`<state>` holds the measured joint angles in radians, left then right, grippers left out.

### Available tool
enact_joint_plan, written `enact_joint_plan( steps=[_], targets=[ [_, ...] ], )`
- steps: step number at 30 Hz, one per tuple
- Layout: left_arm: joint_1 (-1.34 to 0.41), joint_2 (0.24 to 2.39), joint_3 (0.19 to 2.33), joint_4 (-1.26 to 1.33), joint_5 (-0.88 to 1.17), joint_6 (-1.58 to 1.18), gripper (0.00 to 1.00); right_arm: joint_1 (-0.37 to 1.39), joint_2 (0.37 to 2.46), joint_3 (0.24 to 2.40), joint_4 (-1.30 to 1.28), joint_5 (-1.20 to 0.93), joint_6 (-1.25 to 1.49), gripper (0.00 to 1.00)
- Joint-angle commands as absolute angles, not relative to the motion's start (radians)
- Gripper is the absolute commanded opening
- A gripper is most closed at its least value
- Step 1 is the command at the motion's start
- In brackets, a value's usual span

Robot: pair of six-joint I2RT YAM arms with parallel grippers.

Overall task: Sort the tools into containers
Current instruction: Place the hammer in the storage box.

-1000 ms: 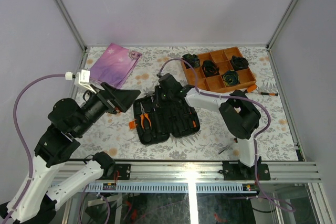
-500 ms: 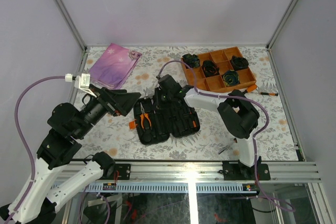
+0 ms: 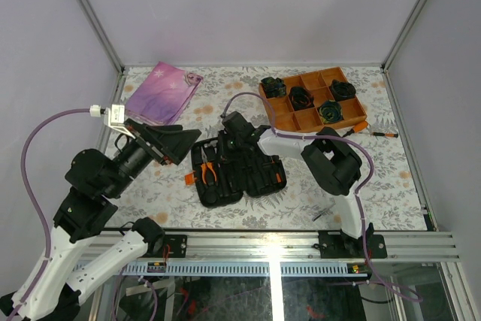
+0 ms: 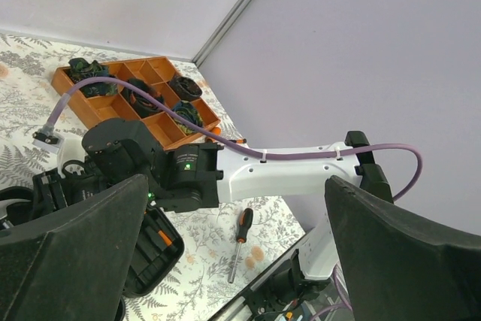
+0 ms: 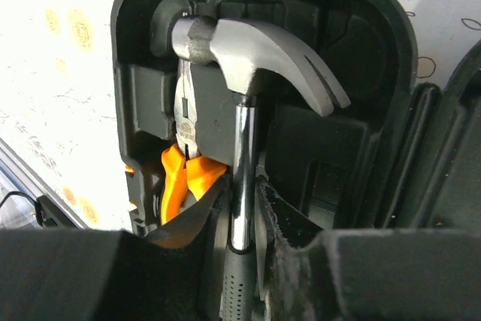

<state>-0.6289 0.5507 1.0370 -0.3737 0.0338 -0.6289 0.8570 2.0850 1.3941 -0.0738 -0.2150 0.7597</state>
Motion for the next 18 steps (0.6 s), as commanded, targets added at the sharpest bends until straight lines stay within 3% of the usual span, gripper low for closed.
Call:
enact_joint_plan(
  steps=[1,6,9,14,18],
  targets=[
    [-0.637,0.562,1.036,-0.272,0.081,-0.648,1.00,0.858,2.056,1.423,-0.034,-0.182,0.762,0.30],
    [-0.637,0.544,1.028,-0.294,0.041,-0.601,1.00,0.858,2.025,1.419,-0.049,-0.143,0.748,0.42],
    [-0.637,0.526,1.017,-0.288,0.035,-0.575,1.00,0.858,2.006,1.415,-0.064,-0.120,0.736,0.44],
    [-0.637,0.527,1.018,-0.281,0.058,-0.600,1.00,0.859,1.987,1.436,-0.114,-0.075,0.696,0.44],
    [-0.637,0.537,1.018,-0.246,0.111,-0.607,1.00,0.858,1.990,1.469,-0.165,-0.050,0.667,0.36]
  ],
)
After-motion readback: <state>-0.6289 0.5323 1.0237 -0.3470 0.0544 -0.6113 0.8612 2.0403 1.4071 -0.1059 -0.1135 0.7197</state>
